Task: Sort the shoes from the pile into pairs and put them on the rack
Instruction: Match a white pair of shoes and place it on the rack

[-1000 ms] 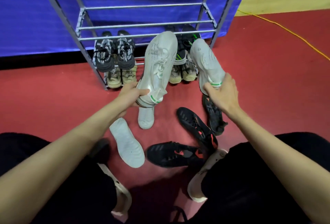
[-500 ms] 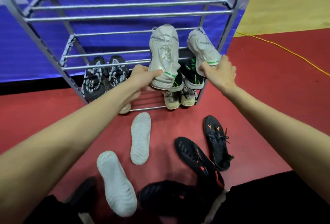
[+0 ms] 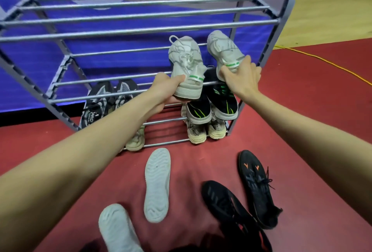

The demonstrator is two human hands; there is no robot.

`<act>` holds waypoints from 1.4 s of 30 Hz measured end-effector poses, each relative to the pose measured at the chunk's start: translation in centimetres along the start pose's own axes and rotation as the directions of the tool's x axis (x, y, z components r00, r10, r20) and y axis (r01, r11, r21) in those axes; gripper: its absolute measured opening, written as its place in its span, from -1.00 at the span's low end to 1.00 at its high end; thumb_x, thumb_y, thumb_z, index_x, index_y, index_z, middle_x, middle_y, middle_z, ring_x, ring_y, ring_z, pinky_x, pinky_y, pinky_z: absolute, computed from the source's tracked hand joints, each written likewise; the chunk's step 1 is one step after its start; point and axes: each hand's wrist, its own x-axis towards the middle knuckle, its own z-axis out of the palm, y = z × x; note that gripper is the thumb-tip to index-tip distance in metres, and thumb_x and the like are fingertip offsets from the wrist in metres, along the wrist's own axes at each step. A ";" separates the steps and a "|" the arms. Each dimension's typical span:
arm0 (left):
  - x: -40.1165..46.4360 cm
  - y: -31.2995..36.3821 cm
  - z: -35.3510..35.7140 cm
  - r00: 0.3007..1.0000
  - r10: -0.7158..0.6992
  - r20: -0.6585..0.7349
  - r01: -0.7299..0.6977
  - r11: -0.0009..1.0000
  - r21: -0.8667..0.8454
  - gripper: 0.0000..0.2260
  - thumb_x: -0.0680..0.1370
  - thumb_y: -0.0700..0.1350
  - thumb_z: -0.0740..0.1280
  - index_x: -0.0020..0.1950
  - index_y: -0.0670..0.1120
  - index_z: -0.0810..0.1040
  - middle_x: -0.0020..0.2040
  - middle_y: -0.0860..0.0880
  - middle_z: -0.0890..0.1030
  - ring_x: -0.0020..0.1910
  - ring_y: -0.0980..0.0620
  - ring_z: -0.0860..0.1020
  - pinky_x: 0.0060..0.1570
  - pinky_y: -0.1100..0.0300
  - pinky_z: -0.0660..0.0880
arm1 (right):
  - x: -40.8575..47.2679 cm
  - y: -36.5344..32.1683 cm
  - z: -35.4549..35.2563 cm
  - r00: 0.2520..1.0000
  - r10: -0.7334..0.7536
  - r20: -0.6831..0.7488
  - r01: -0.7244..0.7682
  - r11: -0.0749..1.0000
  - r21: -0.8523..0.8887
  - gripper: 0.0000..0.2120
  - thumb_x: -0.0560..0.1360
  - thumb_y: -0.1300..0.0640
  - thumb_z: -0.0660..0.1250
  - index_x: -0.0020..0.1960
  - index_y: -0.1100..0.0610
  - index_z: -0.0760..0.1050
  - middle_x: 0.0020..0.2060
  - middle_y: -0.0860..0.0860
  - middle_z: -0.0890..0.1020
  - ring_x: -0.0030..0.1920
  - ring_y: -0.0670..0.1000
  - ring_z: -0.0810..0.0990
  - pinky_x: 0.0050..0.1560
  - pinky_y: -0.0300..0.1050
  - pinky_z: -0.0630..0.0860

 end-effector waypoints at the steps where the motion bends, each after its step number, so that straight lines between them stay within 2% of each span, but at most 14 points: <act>1: 0.3 -0.1 0.2 1.000 0.003 0.005 -0.003 1.000 -0.006 -0.67 0.58 -0.19 0.29 0.23 -0.41 0.43 -0.12 -0.20 0.63 -0.24 -0.03 0.66 -0.37 0.12 0.65 | 0.4 0.0 0.2 1.000 0.000 -0.004 0.000 1.000 -0.009 -0.43 0.41 -0.12 0.26 0.21 0.30 0.32 0.20 0.31 0.47 0.27 0.31 0.33 0.26 0.11 0.28; 5: 1.3 -0.2 0.8 1.000 0.009 0.015 -0.008 0.999 -0.038 -0.66 0.58 -0.18 0.28 0.23 -0.42 0.41 -0.06 -0.23 0.62 -0.21 -0.05 0.66 -0.36 0.10 0.65 | 1.5 0.4 0.7 1.000 -0.004 0.008 0.004 0.999 -0.037 -0.41 0.41 -0.13 0.27 0.22 0.30 0.31 0.20 0.31 0.46 0.28 0.30 0.33 0.28 0.12 0.27; 10: 2.3 -0.1 1.6 1.000 0.029 0.014 -0.027 0.996 -0.088 -0.60 0.56 -0.19 0.30 0.28 -0.41 0.33 0.18 -0.32 0.56 -0.07 -0.16 0.67 -0.31 0.02 0.64 | 1.6 1.4 0.8 0.998 -0.040 0.048 0.044 0.994 -0.099 -0.36 0.38 -0.11 0.31 0.29 0.27 0.26 0.19 0.32 0.45 0.27 0.32 0.34 0.25 0.11 0.31; 14: 2.7 0.4 2.7 0.999 0.041 0.004 -0.040 0.992 -0.121 -0.60 0.56 -0.20 0.30 0.30 -0.39 0.32 0.19 -0.33 0.55 -0.04 -0.19 0.65 -0.36 0.05 0.63 | 1.5 2.3 0.2 0.977 -0.201 0.064 0.206 0.976 -0.072 -0.42 0.41 -0.10 0.33 0.32 0.17 0.30 0.22 0.27 0.38 0.28 0.30 0.33 0.29 0.10 0.33; 17: 3.1 0.7 3.4 0.999 0.042 0.004 -0.041 0.990 -0.137 -0.58 0.55 -0.18 0.31 0.32 -0.37 0.30 0.22 -0.32 0.53 -0.04 -0.18 0.66 -0.36 0.05 0.62 | 1.4 3.4 -0.5 0.938 -0.325 0.121 0.339 0.932 -0.126 -0.51 0.47 0.01 0.31 0.33 0.20 0.36 0.29 0.26 0.33 0.33 0.29 0.30 0.36 0.07 0.27; 20: 3.4 1.0 4.4 0.999 0.043 0.001 -0.042 0.988 -0.145 -0.60 0.57 -0.17 0.29 0.32 -0.35 0.30 0.24 -0.32 0.51 -0.10 -0.16 0.65 -0.39 0.06 0.62 | 1.5 3.9 -1.2 0.918 -0.367 0.148 0.388 0.909 -0.152 -0.51 0.51 0.08 0.27 0.40 0.20 0.31 0.27 0.25 0.40 0.33 0.27 0.32 0.35 0.05 0.26; 26: 3.7 0.7 6.2 1.000 -0.003 -0.006 0.002 0.979 -0.204 -0.68 0.63 -0.18 0.19 0.31 -0.33 0.28 0.24 -0.28 0.48 -0.19 -0.13 0.59 -0.40 -0.06 0.63 | 1.5 4.2 -1.4 0.902 -0.393 0.179 0.421 0.893 -0.159 -0.52 0.55 0.09 0.24 0.42 0.22 0.28 0.26 0.25 0.44 0.35 0.24 0.32 0.32 0.02 0.26; 29: 4.2 0.4 6.3 0.999 -0.033 -0.030 0.030 0.996 -0.086 -0.65 0.64 -0.10 0.15 0.34 -0.28 0.26 0.25 -0.25 0.46 -0.31 -0.15 0.62 -0.38 -0.04 0.64 | 1.4 4.2 -1.3 0.901 -0.397 0.177 0.425 0.888 -0.173 -0.54 0.56 0.08 0.23 0.40 0.23 0.28 0.26 0.25 0.44 0.35 0.23 0.32 0.29 0.04 0.29; 31: 4.7 0.3 6.2 0.996 -0.040 -0.075 0.041 0.999 0.019 -0.62 0.64 -0.04 0.11 0.36 -0.24 0.24 0.28 -0.32 0.45 -0.45 -0.18 0.64 -0.39 -0.02 0.65 | 1.4 4.3 -1.2 0.899 -0.404 0.168 0.431 0.883 -0.186 -0.57 0.57 0.07 0.22 0.37 0.23 0.30 0.24 0.24 0.45 0.33 0.23 0.34 0.27 0.05 0.31; 35: 5.4 -0.1 6.2 0.994 -0.022 -0.107 0.025 0.999 0.032 -0.63 0.65 -0.07 0.06 0.39 -0.23 0.23 0.28 -0.37 0.44 -0.61 -0.10 0.60 -0.54 0.07 0.60 | 1.3 4.5 -0.8 0.893 -0.424 0.152 0.448 0.872 -0.198 -0.60 0.57 0.06 0.23 0.32 0.26 0.33 0.21 0.25 0.46 0.29 0.24 0.36 0.24 0.05 0.32; 38: 5.6 -0.1 6.5 0.991 -0.014 -0.133 0.017 1.000 0.025 -0.63 0.65 -0.07 0.03 0.41 -0.22 0.24 0.31 -0.34 0.42 -0.60 -0.10 0.59 -0.52 0.07 0.60 | 1.4 4.5 -0.9 0.894 -0.423 0.147 0.446 0.874 -0.195 -0.62 0.57 0.07 0.23 0.27 0.29 0.34 0.18 0.26 0.47 0.27 0.24 0.37 0.21 0.04 0.33; 42: 5.8 0.2 6.5 0.988 -0.011 -0.152 0.014 1.000 0.019 -0.63 0.66 -0.07 0.03 0.43 -0.21 0.24 0.33 -0.32 0.40 -0.47 -0.19 0.60 -0.60 0.11 0.56 | 1.2 4.4 -0.7 0.896 -0.424 0.129 0.442 0.878 -0.184 -0.67 0.56 0.08 0.24 0.19 0.30 0.36 0.15 0.26 0.47 0.23 0.24 0.39 0.17 0.02 0.32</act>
